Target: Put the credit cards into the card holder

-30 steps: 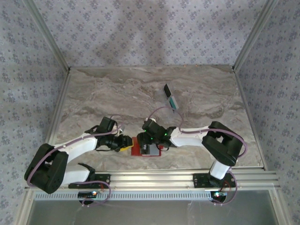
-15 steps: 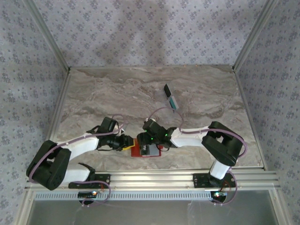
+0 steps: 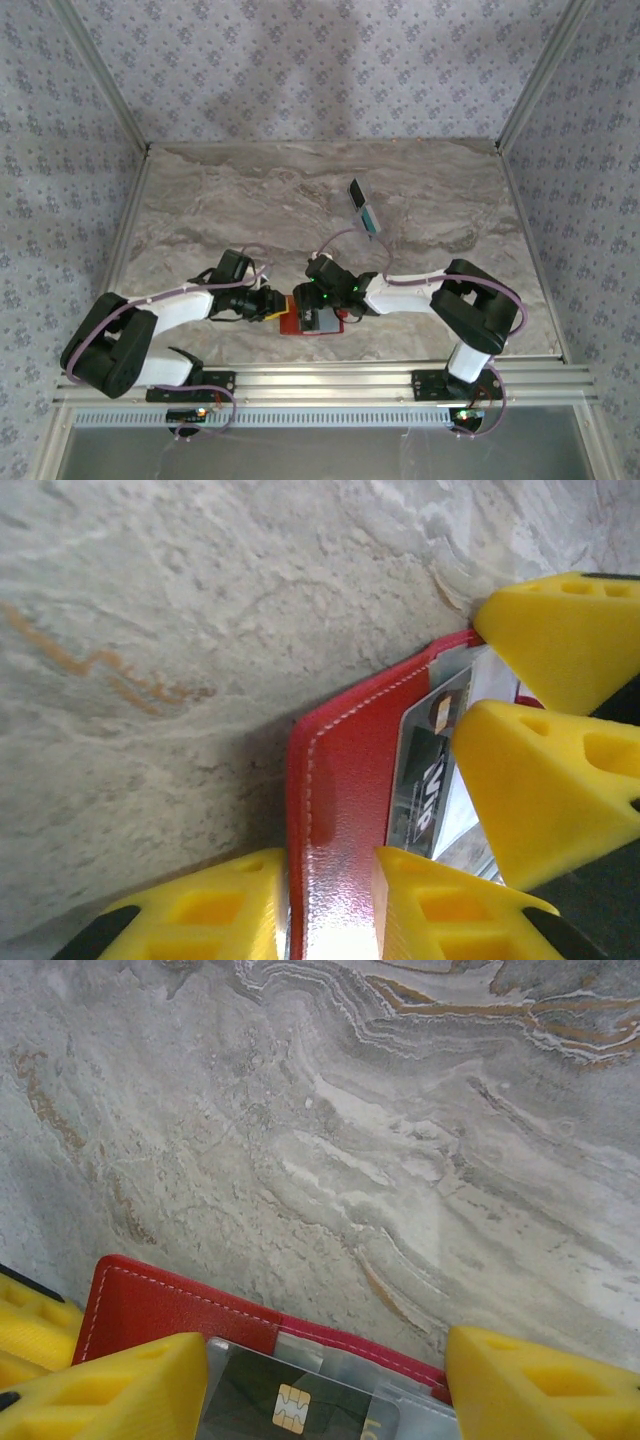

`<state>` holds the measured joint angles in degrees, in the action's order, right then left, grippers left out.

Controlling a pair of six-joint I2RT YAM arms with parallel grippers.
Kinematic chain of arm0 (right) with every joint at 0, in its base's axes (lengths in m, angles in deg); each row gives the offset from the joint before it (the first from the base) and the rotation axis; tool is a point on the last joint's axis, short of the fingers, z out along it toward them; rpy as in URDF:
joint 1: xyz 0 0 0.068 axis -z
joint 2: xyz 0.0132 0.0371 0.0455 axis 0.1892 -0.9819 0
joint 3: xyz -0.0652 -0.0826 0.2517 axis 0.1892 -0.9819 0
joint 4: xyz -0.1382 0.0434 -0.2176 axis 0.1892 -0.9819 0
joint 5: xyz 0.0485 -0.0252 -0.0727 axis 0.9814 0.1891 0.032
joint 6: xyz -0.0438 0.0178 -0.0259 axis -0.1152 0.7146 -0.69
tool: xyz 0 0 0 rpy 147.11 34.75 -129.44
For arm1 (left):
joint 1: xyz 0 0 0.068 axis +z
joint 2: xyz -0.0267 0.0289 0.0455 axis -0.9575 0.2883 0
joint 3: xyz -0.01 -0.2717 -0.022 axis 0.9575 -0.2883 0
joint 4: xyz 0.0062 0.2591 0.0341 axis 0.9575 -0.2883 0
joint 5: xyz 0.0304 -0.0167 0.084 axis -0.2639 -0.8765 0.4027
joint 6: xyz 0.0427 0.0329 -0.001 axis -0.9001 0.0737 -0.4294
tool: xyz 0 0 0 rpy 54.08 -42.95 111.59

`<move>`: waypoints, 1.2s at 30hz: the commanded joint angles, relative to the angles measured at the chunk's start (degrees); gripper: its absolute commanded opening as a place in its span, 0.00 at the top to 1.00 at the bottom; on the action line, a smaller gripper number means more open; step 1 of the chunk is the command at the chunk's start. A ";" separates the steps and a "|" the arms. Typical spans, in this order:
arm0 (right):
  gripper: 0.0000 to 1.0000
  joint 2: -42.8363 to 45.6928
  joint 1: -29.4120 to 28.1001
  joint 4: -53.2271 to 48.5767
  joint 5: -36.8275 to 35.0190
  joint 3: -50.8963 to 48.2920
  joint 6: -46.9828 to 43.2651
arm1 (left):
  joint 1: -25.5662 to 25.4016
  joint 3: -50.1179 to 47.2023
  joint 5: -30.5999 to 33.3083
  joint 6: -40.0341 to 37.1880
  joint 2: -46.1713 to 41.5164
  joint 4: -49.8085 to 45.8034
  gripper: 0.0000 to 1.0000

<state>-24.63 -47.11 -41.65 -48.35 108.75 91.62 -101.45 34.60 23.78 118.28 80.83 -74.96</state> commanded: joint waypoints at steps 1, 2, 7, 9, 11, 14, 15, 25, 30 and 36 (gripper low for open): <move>0.35 0.23 -0.14 -0.01 2.37 -0.95 0.98 | -0.19 -0.63 -1.88 -0.50 -0.47 1.94 0.79; 0.35 0.28 -0.09 -0.02 2.32 -0.98 1.01 | -0.25 -0.63 -1.84 -0.53 -0.60 1.80 0.84; 0.29 0.70 -0.57 -1.42 1.58 -0.46 -0.03 | -0.25 -0.32 -1.41 -0.55 -2.02 0.09 1.00; 0.23 1.12 -1.09 -2.75 0.34 0.14 -0.38 | -0.27 -0.32 -1.15 -0.49 -2.83 -0.48 1.00; 0.21 1.56 -2.09 -5.60 -1.91 1.44 -1.65 | -0.27 -0.35 -1.05 -0.34 -3.47 -0.94 1.00; 0.13 2.16 -4.09 -12.28 -6.50 4.81 -2.86 | -0.27 -0.32 -0.70 0.05 -4.25 -1.62 1.00; 0.11 2.37 -4.65 -13.77 -7.66 5.49 -3.35 | -0.26 -0.37 -0.60 0.14 -4.32 -1.67 1.00; 0.02 3.55 -6.45 -17.36 -8.84 5.16 -4.26 | -0.27 -0.23 -0.62 0.96 -4.16 -1.07 1.00; 0.01 1.40 -6.47 -17.38 -7.52 5.86 -3.96 | -0.27 -0.02 -0.96 1.05 -4.07 -1.17 1.00; 0.00 -0.16 -5.99 -18.44 -7.65 6.29 -3.18 | -0.24 -0.02 -0.80 1.33 -4.77 -1.30 1.00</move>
<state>-23.64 -53.32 -57.93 -55.97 113.60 87.94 -101.54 34.51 23.28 119.05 77.18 -76.08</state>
